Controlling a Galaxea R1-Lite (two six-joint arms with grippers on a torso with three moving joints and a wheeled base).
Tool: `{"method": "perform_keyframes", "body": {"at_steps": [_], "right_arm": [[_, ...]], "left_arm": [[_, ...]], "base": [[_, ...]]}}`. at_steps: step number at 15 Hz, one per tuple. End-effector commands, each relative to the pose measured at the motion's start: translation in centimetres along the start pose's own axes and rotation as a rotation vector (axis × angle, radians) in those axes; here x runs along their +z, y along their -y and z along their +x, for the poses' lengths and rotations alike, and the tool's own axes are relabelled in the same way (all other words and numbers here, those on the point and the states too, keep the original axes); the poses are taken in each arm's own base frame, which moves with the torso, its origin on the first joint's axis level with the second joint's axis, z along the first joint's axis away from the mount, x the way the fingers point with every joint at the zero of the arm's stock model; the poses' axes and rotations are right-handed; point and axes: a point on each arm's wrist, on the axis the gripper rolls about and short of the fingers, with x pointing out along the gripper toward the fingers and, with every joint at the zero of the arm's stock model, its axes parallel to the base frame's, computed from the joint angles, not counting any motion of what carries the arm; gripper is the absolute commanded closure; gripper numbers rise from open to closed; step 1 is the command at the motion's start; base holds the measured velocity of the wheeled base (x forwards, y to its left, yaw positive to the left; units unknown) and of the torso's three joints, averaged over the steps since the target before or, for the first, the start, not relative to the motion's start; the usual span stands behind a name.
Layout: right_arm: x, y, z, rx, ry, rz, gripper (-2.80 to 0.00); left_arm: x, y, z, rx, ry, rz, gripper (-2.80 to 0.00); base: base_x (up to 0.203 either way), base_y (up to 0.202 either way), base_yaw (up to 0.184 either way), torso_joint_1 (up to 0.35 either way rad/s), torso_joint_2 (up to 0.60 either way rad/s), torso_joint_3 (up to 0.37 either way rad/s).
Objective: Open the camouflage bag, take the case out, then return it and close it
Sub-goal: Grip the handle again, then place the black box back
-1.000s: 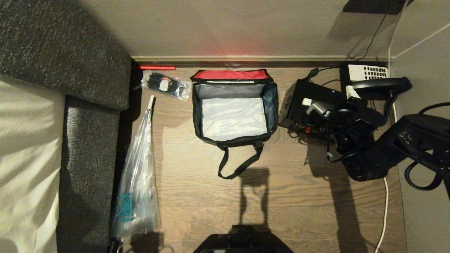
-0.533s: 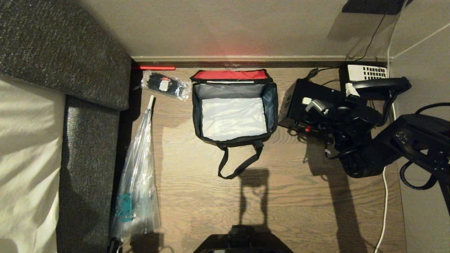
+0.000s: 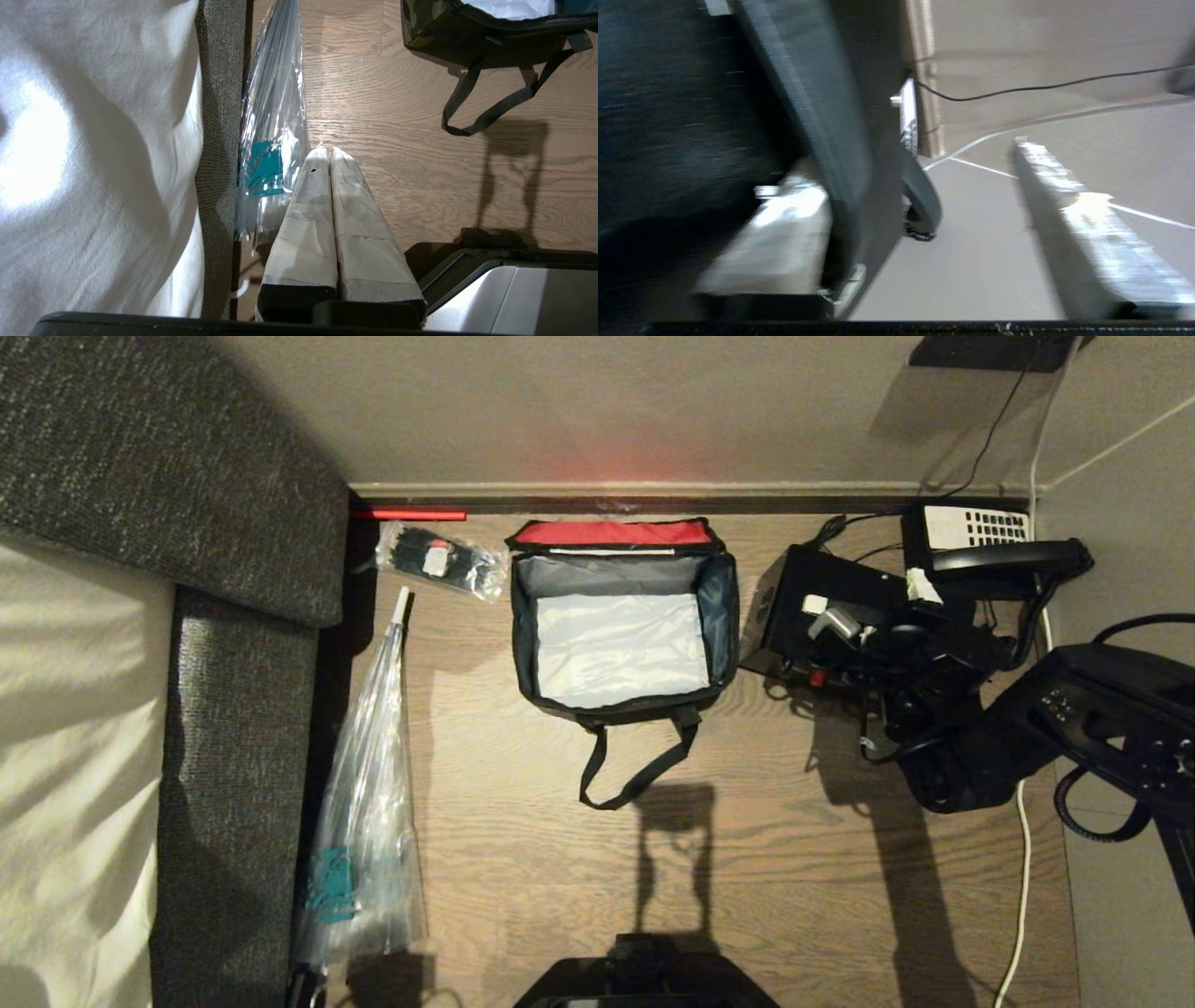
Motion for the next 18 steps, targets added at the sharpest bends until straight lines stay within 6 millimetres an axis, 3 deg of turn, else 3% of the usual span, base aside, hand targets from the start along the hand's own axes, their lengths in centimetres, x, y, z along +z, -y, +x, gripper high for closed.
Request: {"method": "perform_keyframes", "body": {"at_steps": [1, 9, 18], "right_arm": [[-0.1, -0.6, -0.1, 0.009, -0.006, -0.013, 0.0], [-0.1, -0.5, -0.1, 0.009, -0.006, -0.007, 0.0], [0.8, 3.9, 0.1, -0.078, 0.019, 0.008, 0.0]], "left_arm": [[0.0, 0.0, 0.0, 0.0, -0.002, 0.0, 0.0], [0.0, 0.0, 0.0, 0.0, -0.001, 0.0, 0.0], [0.0, 0.0, 0.0, 0.0, -0.002, 0.0, 0.0]], "base": [[0.0, 0.0, 0.0, 0.0, 0.0, 0.0], [0.0, 0.0, 0.0, 0.0, 0.0, 0.0], [0.0, 0.0, 0.0, 0.0, 0.0, 0.0]]}}
